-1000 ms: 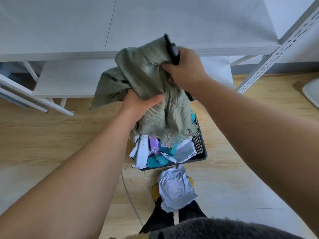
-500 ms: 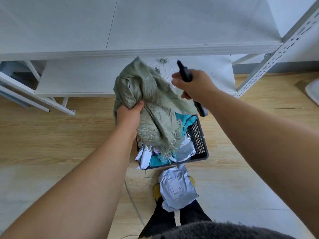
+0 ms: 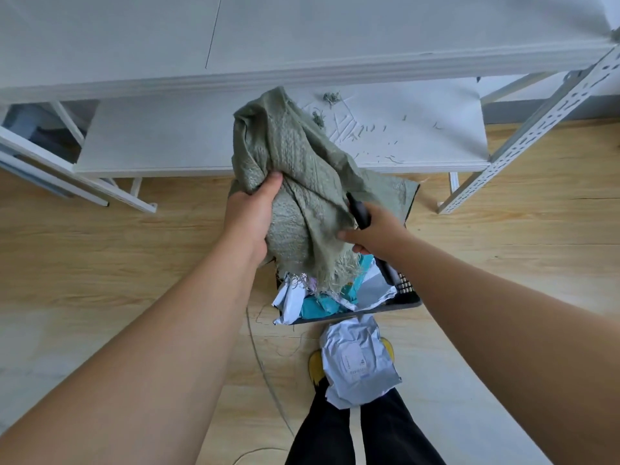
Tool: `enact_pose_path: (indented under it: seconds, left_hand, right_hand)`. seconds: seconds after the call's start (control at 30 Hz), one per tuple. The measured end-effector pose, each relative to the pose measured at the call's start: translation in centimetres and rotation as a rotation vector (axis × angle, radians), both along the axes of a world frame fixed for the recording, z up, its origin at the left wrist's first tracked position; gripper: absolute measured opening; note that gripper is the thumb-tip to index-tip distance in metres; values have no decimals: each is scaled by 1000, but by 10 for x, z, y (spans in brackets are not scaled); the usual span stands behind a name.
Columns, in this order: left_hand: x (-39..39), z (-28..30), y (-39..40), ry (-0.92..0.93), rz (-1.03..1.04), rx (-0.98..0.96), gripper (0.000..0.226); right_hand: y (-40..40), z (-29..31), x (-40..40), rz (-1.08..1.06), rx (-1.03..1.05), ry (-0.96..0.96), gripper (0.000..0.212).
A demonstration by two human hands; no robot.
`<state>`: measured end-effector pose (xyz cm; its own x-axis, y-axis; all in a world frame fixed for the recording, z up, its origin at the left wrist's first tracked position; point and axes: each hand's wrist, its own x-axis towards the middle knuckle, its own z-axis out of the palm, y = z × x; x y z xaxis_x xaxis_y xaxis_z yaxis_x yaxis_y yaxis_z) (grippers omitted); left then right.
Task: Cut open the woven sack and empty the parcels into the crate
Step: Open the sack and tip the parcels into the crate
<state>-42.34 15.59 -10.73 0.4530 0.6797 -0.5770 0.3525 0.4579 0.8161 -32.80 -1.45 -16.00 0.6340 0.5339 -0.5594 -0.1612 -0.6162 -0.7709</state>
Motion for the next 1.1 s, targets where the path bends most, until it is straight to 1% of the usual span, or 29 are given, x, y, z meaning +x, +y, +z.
enact_pose_path:
  seconds: [0.03, 0.1, 0.17, 0.2, 0.23, 0.27, 0.3, 0.37, 0.4, 0.43, 0.47, 0.53, 0.57, 0.6, 0.67, 0.7, 0.73, 0.8, 0.87, 0.9, 0.93, 1.0, 1.07, 1.1]
  left_hand:
    - [3, 1, 0, 10, -17, -36, 59]
    - [8, 4, 2, 18, -72, -119, 64]
    - [14, 6, 6, -14, -112, -116, 62]
    - [14, 7, 10, -67, -121, -67, 57]
    - [14, 8, 12, -119, -136, 29, 52]
    - [13, 9, 13, -134, -173, 151, 51]
    - [9, 9, 12, -105, -224, 288, 57]
    - [3, 0, 8, 26, -299, 534, 78]
    - [0, -6, 4, 103, -254, 584, 84]
    - [-3, -11, -1, 172, -175, 598, 83]
    - [-5, -16, -5, 183, -72, 541, 80]
    - [-8, -30, -6, 76, 122, 344, 77]
    - [-10, -39, -6, 61, 181, 276, 80]
    - [-12, -47, -8, 100, 233, 242, 86]
    - [-15, -65, -23, 325, 359, 229, 102]
    - [-13, -74, -40, 399, 405, 245, 105]
    - [-11, -87, -61, 404, 408, 280, 107]
    - [-2, -112, -109, 349, 273, 327, 109]
    - [9, -139, -144, 313, 111, 288, 112]
    - [14, -150, -151, 288, 71, 269, 113]
    - [19, -161, -151, 259, 52, 262, 113]
    - [29, -184, -135, 233, 70, 330, 108]
    - [39, -204, -110, 239, 74, 397, 95]
    - [45, -212, -98, 248, 57, 421, 87]
  right_hand:
    - [5, 0, 0, 14, 3, -4, 39]
    - [12, -2, 0, 15, 0, -10, 29]
    - [14, -5, 3, -22, -21, -10, 19]
    - [13, -7, 5, -61, -30, -17, 16]
    - [12, -9, 8, -110, -27, -28, 14]
    - [11, -11, 11, -155, -19, -39, 14]
    - [10, -13, 14, -186, -9, -44, 15]
    - [11, -18, 19, -181, 5, -45, 17]
    - [12, -21, 20, -151, 7, -46, 15]
    - [15, -25, 20, -119, 10, -55, 13]
    - [19, -28, 20, -94, 18, -65, 12]
    - [26, -37, 20, -76, 50, -71, 15]
    - [29, -40, 20, -75, 66, -70, 17]
    - [32, -43, 22, -76, 78, -61, 18]
    - [31, -47, 31, -79, 109, -31, 20]
    - [29, -49, 36, -67, 112, -23, 23]
    - [26, -51, 43, -40, 104, -24, 26]
    - [22, -55, 53, 62, 78, -42, 29]
    - [19, -61, 58, 181, 68, -42, 27]
    - [18, -65, 60, 222, 69, -24, 27]
    - [17, -70, 62, 255, 76, -3, 27]
    - [14, -86, 65, 279, 111, 26, 30]
    - [8, -109, 69, 217, 172, 19, 30]
    - [5, -126, 72, 140, 195, 0, 28]
